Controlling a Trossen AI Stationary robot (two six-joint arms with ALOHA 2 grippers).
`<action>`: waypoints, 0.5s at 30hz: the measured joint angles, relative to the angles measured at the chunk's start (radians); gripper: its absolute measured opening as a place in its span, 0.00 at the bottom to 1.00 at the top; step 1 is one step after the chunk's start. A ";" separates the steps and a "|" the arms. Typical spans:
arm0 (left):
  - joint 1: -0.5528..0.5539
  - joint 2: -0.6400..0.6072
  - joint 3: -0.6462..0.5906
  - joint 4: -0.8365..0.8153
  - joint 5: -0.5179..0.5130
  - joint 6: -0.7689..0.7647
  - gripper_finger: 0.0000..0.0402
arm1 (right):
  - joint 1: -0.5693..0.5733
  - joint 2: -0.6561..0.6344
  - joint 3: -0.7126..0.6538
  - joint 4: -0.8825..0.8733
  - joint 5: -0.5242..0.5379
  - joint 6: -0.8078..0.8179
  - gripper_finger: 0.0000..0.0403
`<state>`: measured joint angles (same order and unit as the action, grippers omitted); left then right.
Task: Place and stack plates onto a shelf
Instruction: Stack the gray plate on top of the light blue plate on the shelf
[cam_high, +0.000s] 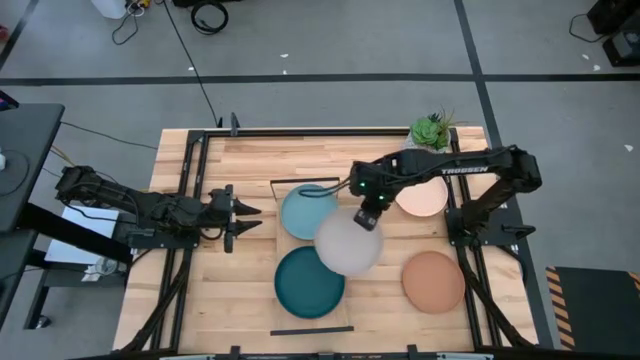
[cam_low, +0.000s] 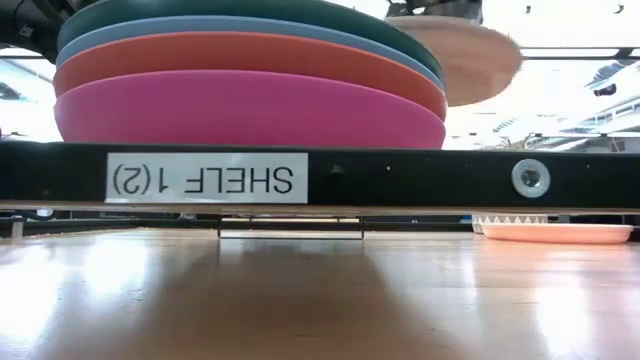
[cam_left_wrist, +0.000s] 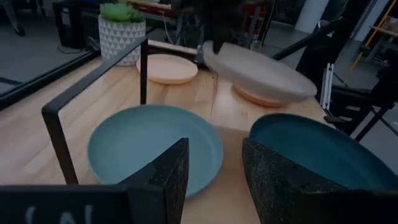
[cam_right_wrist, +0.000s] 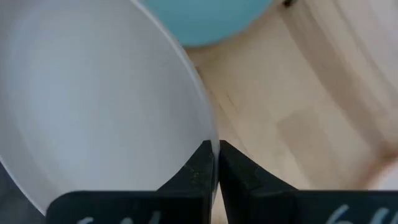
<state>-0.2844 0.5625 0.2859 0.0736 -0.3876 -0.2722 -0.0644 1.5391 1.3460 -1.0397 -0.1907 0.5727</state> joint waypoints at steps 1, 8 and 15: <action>0.000 0.000 0.000 0.006 0.000 0.002 0.39 | -0.005 0.010 0.000 0.023 -0.003 0.033 0.06; 0.000 0.000 0.000 0.025 -0.001 0.007 0.39 | -0.041 0.065 0.000 0.146 -0.021 0.091 0.06; 0.000 0.009 0.000 0.039 -0.019 -0.004 0.39 | -0.093 0.079 0.000 0.166 -0.009 0.070 0.06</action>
<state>-0.2844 0.5715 0.2859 0.1125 -0.4065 -0.2760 -0.1572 1.6184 1.3457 -0.8734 -0.1998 0.6431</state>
